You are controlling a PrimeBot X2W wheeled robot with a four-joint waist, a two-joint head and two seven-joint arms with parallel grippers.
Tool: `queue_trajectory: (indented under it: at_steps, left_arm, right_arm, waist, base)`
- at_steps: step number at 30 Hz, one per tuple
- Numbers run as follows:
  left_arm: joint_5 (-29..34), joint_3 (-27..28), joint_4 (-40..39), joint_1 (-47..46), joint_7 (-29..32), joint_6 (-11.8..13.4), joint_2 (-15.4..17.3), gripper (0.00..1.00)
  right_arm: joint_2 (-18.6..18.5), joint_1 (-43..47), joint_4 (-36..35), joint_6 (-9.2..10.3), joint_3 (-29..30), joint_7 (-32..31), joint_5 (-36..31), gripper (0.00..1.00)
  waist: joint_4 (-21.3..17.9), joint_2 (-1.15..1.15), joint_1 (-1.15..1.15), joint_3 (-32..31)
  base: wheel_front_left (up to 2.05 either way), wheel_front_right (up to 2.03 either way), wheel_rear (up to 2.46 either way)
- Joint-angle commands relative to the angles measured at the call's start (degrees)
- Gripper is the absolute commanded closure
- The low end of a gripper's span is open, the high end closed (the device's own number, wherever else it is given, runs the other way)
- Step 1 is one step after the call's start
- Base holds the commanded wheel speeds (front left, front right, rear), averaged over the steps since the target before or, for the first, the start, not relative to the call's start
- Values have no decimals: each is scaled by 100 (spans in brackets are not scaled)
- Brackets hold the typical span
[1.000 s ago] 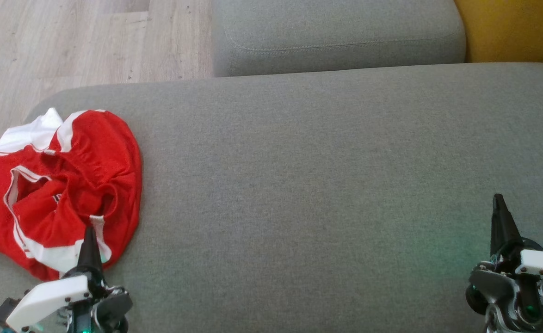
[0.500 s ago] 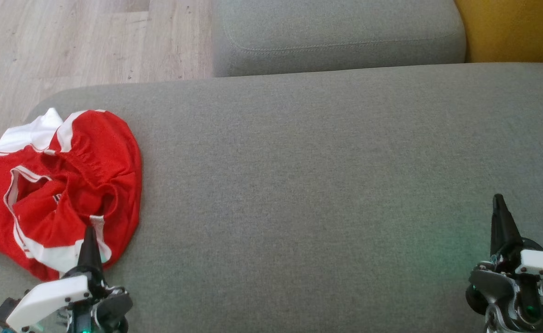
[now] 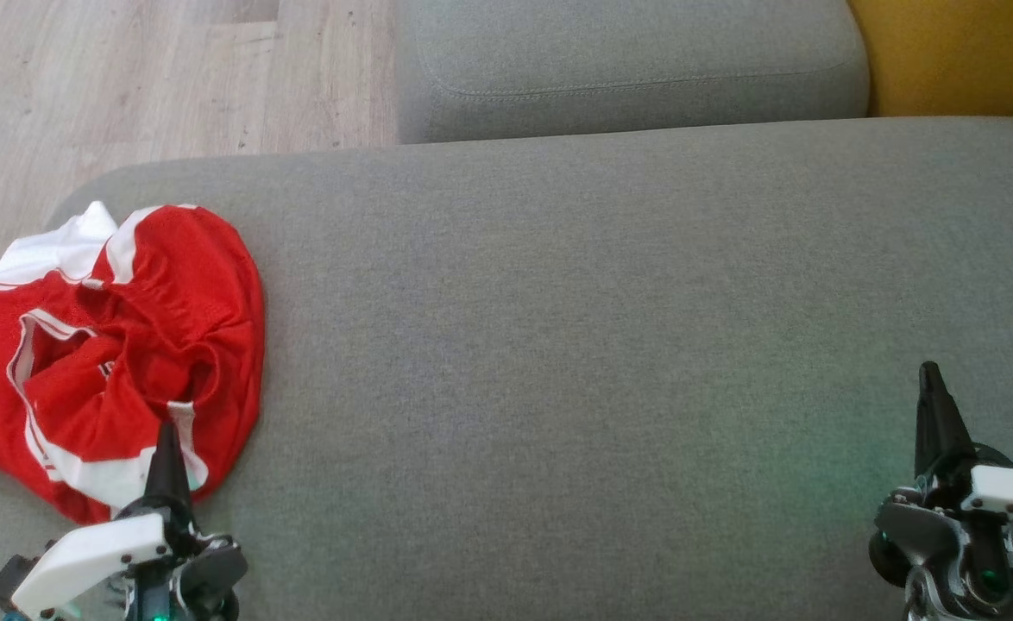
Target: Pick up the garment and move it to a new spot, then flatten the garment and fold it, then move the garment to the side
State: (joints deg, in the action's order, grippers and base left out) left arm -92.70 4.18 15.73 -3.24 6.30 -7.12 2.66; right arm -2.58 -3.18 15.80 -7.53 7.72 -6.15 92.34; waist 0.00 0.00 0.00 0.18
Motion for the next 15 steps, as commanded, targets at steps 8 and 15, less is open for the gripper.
queue_trajectory:
  at_steps: [8,15]
  left_arm:
    - [2,-42,182,62,-5,7,-4,0]
    - [59,-124,470,249,-74,6,-14,0]
  right_arm:
    - [14,75,179,0,-11,2,1,0]
    - [30,300,442,0,-93,60,-26,0]
  waist:
    - [0,0,0,0]
    - [8,0,0,-18]
  base:
    - [0,0,0]
    - [0,0,0]
